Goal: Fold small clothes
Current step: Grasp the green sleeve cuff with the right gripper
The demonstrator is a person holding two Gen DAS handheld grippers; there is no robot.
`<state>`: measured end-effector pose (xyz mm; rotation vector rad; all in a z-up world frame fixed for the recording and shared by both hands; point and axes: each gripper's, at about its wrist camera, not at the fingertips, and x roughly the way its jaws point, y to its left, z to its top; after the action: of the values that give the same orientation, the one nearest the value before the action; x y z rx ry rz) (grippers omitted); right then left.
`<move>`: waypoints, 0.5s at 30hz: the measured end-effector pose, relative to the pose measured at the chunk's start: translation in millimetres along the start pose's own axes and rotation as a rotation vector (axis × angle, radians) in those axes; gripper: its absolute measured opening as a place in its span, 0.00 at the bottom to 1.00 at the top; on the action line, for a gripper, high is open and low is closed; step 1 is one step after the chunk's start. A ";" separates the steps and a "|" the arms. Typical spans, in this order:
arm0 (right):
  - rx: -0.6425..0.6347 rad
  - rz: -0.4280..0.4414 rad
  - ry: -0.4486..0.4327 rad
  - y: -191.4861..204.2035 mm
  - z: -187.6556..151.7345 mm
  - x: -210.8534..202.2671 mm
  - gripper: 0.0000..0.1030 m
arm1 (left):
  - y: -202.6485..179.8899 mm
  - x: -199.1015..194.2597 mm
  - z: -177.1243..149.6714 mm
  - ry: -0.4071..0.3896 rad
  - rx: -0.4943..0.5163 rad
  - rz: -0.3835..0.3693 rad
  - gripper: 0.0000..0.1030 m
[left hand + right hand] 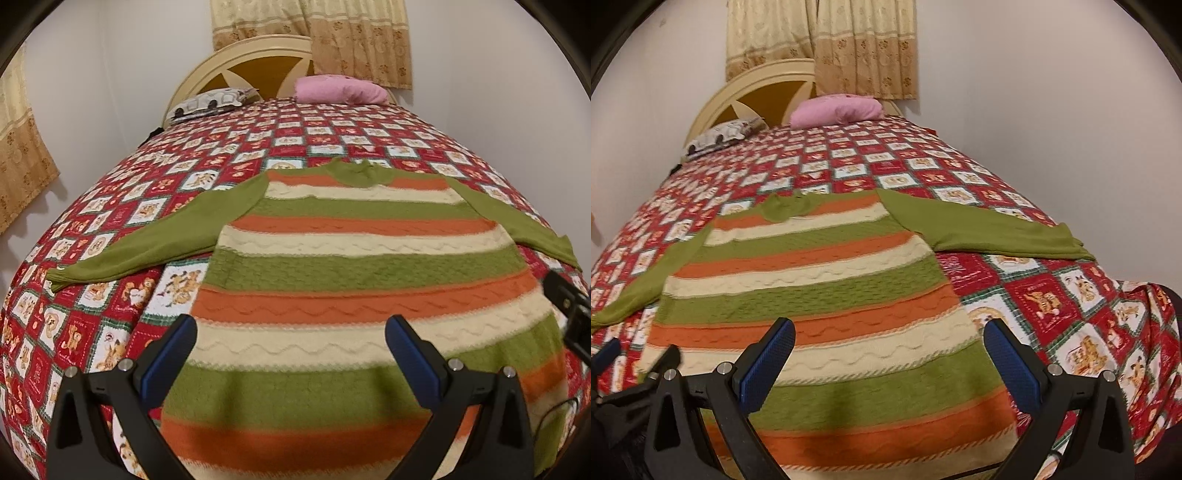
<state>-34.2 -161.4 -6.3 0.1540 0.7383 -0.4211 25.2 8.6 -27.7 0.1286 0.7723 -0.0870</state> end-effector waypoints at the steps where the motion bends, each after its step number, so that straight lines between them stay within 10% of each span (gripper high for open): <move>1: 0.001 -0.007 0.005 -2.2 1.0 3.1 0.99 | 2.6 3.9 1.7 0.000 -0.004 0.001 1.00; 15: 0.107 -0.069 0.015 -85.7 37.7 60.2 0.90 | 37.5 88.2 16.4 0.044 -0.093 0.057 1.00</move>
<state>-7.5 -268.7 -18.8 0.2323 0.7376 -0.5260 104.1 40.4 -74.6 0.0641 0.8147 0.0055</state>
